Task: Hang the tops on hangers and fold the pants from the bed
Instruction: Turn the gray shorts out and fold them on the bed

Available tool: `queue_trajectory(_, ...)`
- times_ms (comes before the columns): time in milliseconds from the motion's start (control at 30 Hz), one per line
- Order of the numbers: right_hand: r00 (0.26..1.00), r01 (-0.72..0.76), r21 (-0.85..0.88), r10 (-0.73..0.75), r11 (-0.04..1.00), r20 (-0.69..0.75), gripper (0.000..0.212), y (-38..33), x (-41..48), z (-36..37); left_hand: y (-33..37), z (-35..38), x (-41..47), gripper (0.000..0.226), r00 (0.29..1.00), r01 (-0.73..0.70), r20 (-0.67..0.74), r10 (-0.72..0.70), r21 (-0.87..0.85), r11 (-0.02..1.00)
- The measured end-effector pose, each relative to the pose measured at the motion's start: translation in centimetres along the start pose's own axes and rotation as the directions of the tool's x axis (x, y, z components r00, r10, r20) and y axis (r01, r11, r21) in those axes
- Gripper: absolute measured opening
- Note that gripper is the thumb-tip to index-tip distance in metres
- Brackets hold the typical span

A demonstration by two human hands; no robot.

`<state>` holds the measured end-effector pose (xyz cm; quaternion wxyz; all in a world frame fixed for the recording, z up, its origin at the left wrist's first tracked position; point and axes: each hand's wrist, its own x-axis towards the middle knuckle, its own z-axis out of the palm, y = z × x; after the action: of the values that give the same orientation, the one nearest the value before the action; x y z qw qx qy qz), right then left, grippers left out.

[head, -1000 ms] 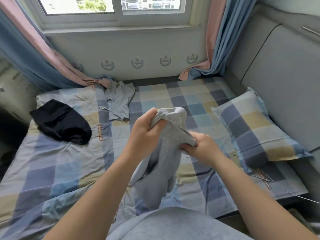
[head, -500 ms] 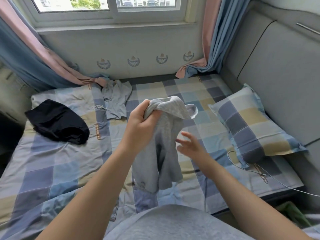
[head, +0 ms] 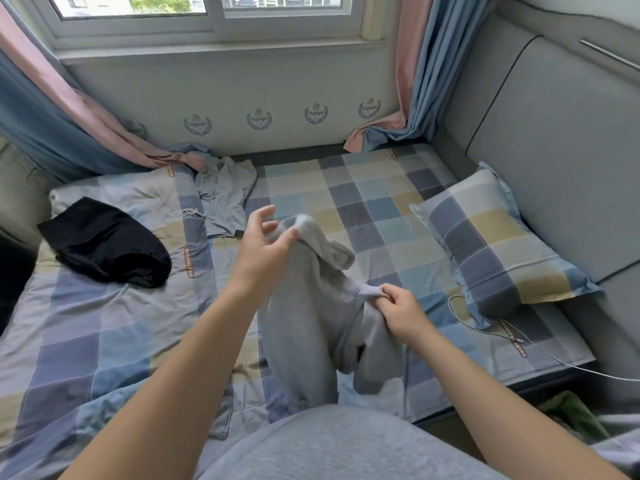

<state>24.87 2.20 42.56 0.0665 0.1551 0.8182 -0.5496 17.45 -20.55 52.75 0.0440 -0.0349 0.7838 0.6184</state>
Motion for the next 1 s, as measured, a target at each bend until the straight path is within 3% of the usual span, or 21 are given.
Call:
queue_trajectory(67, 0.999, 0.040, 0.093, -0.042, 0.995, 0.013, 0.028, -1.6, -0.3, -0.3, -1.2, 0.4, 0.0, 0.059, 0.993, 0.087, 0.072, -0.092, 0.076, 0.993)
queue_trajectory(133, 0.998, 0.038, 0.236, -0.050, 0.971, 0.047, 0.033, -2.9, -0.7, -0.3, -2.6, 0.9, -0.2, 0.057, 0.971, 0.112, 0.192, -0.144, 0.168, 0.979)
queue_trajectory(233, 0.994, 0.031, 0.380, -0.067, 0.924, 0.083, 0.030, -5.0, -1.4, -0.5, -4.2, 1.7, -1.1, 0.053, 0.818, 0.135, 0.507, -0.270, 0.288, 0.948)
queue_trajectory(300, 0.983, 0.065, 0.378, -0.126, 0.924, 0.137, 0.016, -6.6, -1.8, -1.2, -5.3, 2.5, -1.9, 0.067, 0.714, 0.086, 0.626, -0.314, 0.367, 0.926)
queue_trajectory(333, 0.974, 0.080, 0.376, -0.152, 0.923, 0.167, 0.009, -7.4, -2.0, -1.6, -5.8, 3.1, -2.4, 0.075, 0.699, 0.052, 0.644, -0.310, 0.388, 0.920)
queue_trajectory(500, 0.925, 0.108, 0.373, -0.231, 0.921, 0.301, 0.031, -10.0, -2.8, -4.0, -6.0, 5.6, -4.0, 0.086, 0.818, -0.079, 0.566, -0.098, 0.280, 0.957)
queue_trajectory(600, 0.899, 0.102, 0.367, -0.244, 0.925, 0.365, 0.024, -11.0, -3.3, -5.2, -5.1, 6.2, -3.8, 0.077, 0.876, -0.163, 0.481, 0.023, 0.250, 0.954)
queue_trajectory(733, 0.849, 0.094, 0.308, -0.238, 0.947, 0.472, 0.021, -11.2, -3.7, -6.5, -4.9, 6.0, -3.3, 0.063, 0.895, -0.222, 0.437, 0.084, 0.275, 0.935)
queue_trajectory(833, 0.835, 0.084, 0.260, -0.210, 0.962, 0.508, 0.020, -11.1, -3.7, -7.3, -5.2, 6.1, -3.4, 0.013, 0.885, -0.275, 0.443, 0.145, 0.246, 0.929)
queue_trajectory(1000, 0.889, 0.078, 0.118, -0.123, 0.990, 0.442, 0.018, -10.9, -3.2, -9.7, -5.9, 5.1, -3.3, 0.020, 0.924, -0.259, 0.340, 0.176, 0.215, 0.942)
